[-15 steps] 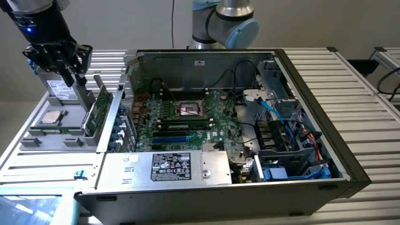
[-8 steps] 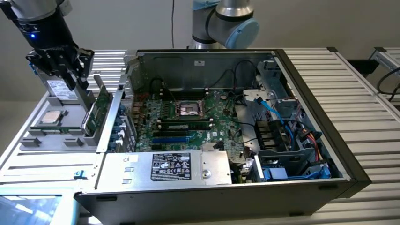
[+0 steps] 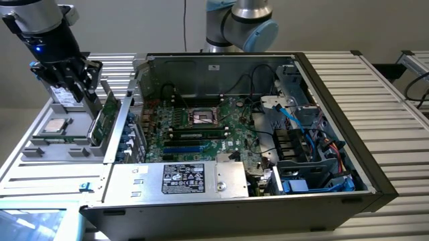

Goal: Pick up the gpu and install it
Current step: 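Pick up the gpu and move the gpu toward the slot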

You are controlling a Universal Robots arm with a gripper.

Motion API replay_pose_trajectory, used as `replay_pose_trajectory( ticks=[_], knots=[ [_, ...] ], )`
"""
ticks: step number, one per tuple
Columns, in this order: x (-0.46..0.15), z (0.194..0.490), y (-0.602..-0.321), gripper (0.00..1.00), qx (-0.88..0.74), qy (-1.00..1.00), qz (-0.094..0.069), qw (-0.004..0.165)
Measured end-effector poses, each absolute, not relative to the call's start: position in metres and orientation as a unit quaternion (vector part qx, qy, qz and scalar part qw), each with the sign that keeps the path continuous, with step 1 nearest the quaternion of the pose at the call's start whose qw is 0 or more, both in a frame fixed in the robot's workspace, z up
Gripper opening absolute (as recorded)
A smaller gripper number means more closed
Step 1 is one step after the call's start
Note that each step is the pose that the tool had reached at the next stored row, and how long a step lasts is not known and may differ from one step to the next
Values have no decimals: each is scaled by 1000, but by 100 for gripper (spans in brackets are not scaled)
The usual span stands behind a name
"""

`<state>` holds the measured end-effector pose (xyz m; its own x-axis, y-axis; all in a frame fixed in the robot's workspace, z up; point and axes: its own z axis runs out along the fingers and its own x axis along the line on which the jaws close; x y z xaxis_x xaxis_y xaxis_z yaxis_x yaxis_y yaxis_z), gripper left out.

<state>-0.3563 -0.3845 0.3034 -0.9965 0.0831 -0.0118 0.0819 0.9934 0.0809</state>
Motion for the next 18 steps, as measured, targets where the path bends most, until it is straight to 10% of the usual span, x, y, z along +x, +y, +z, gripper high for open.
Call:
replay_pose_trajectory(
  ticks=[18],
  knots=[
    [-356,273,-392,46,43,997,56,7]
  ],
)
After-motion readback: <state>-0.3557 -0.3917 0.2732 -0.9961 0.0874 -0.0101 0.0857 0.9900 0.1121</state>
